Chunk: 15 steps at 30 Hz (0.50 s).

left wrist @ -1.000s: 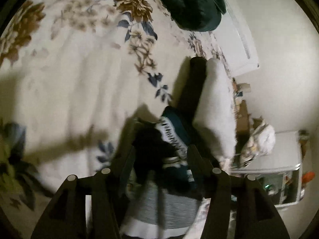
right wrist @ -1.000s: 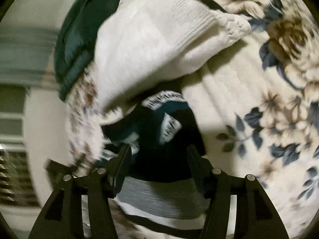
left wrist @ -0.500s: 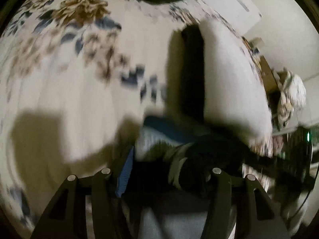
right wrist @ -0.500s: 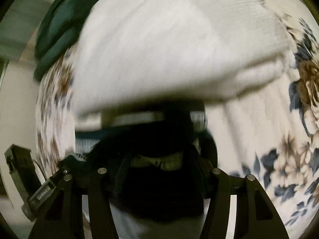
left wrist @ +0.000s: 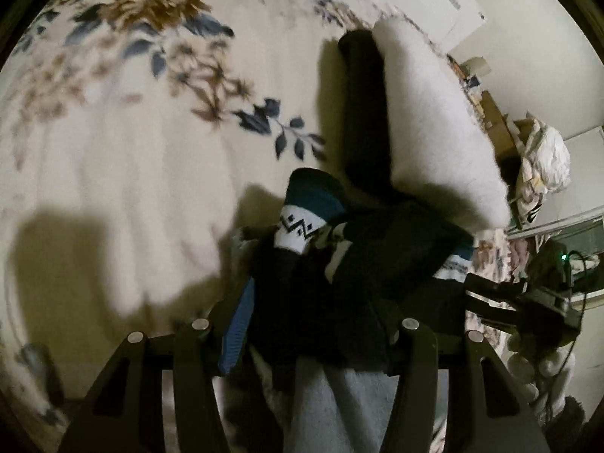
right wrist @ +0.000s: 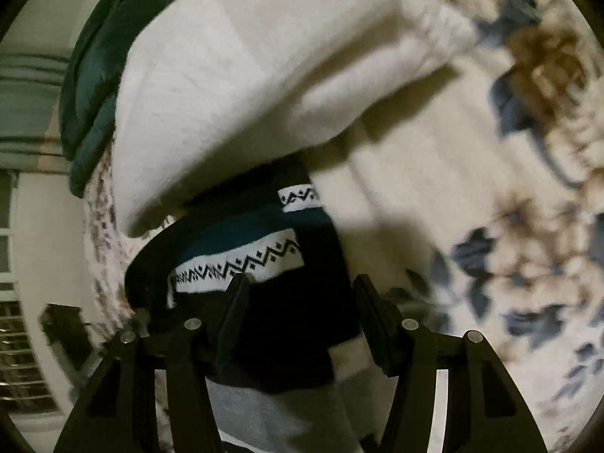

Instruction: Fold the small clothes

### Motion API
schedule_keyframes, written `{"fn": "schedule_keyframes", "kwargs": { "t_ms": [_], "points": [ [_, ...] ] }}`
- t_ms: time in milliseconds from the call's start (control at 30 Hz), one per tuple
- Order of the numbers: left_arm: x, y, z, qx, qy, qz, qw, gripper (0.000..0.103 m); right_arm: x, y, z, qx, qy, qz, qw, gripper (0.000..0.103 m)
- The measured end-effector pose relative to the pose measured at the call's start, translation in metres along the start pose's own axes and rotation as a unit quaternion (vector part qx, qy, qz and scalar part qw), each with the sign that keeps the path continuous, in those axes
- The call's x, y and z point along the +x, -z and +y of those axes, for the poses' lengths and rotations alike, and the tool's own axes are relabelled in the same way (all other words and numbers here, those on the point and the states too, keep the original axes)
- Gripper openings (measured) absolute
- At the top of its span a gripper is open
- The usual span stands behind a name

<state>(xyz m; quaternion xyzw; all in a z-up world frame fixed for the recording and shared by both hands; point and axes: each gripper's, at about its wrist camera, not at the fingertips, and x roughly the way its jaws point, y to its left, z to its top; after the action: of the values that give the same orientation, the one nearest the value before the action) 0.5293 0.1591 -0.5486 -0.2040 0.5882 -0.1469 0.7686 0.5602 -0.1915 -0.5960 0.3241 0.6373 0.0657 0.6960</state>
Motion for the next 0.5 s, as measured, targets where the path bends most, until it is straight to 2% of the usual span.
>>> {"fn": "schedule_keyframes", "kwargs": {
  "t_ms": [67,133,200,267,367,433,500],
  "points": [
    [0.007,-0.009,-0.004,0.005,-0.012,-0.010,0.9999,0.051,0.009,-0.006,0.005,-0.004,-0.004,-0.001,1.000,0.060],
    [0.013,-0.020,0.000,-0.005,-0.033,-0.020,0.9993,0.051,0.012,-0.010,0.014,-0.024,0.026,-0.012,0.999,0.059],
    [0.008,-0.026,0.007,-0.025,-0.029,-0.023,0.9990,0.051,0.013,-0.014,0.021,-0.038,0.067,-0.021,0.997,0.059],
    [-0.009,-0.023,0.009,-0.032,-0.009,-0.033,0.9989,0.051,0.008,-0.014,0.023,-0.037,0.055,-0.014,0.998,0.059],
    [-0.042,0.005,0.012,-0.037,0.016,-0.040,0.9984,0.051,-0.008,-0.004,0.019,-0.038,0.032,0.006,0.999,0.060],
    [-0.062,0.037,0.020,-0.059,0.035,-0.034,0.9970,0.051,-0.020,0.007,0.014,-0.041,0.023,0.017,0.999,0.070],
    [-0.076,0.071,0.028,-0.092,0.056,-0.025,0.9939,0.052,-0.031,0.018,0.008,-0.043,0.018,0.031,0.998,0.074]
  ]
}}
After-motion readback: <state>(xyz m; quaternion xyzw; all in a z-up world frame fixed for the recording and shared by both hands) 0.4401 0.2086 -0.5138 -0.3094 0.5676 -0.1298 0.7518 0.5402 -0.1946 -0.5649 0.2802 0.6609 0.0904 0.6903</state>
